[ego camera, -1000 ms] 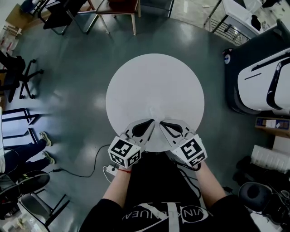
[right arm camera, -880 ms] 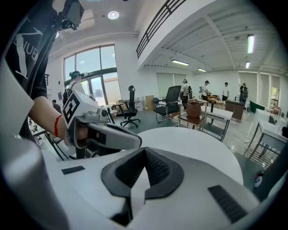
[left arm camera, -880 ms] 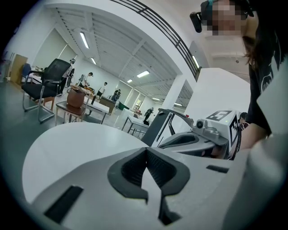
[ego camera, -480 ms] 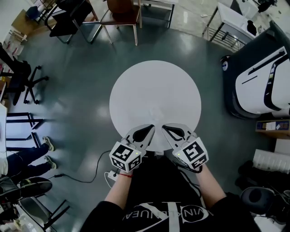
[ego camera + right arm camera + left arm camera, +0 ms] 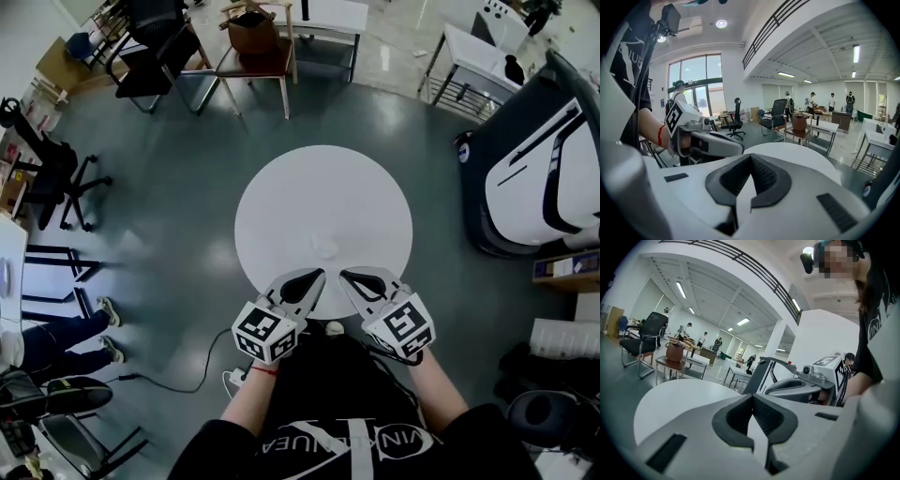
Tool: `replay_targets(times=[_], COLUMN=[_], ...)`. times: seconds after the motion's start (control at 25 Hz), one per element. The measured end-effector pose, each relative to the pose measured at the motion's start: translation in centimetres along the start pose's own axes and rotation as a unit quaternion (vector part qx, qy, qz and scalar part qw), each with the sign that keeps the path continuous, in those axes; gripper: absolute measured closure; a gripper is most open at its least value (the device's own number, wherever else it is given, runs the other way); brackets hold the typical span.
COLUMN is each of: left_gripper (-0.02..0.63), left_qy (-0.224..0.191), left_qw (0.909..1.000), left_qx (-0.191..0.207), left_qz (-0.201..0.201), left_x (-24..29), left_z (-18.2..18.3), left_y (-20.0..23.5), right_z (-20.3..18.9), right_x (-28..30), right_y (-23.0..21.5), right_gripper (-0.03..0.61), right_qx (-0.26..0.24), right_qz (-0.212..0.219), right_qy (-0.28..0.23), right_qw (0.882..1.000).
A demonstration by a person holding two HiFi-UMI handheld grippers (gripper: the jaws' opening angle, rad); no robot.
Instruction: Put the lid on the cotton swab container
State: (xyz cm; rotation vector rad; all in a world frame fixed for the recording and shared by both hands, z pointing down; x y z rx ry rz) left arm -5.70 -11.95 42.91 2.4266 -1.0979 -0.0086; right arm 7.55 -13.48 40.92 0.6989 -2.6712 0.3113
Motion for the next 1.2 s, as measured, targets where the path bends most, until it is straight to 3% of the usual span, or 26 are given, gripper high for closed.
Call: replay_targets(times=[1.2], left_gripper=[0.607], left_qy=[-0.056], left_qw=[0.9973], left_qx=[0.047], left_qz=[0.011], left_x=[-3.6], left_z=[6.1], left_y=[-1.6], right_z=[6.2], right_x=[-2.6], right_y=[2.2], right_gripper=[0.575], right_qx=[-0.024], right_qz=[-0.009], right_qy=[-0.061], right_qw=[0.998])
Point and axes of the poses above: the fingertips, and each gripper's own axes: x forward along the fingers, y to its left, z out of its top, the point moved 7 cm from there along -x, backward along the fingers, and after that the axes turned 5 degrees about -y, right-handed, at the moved point
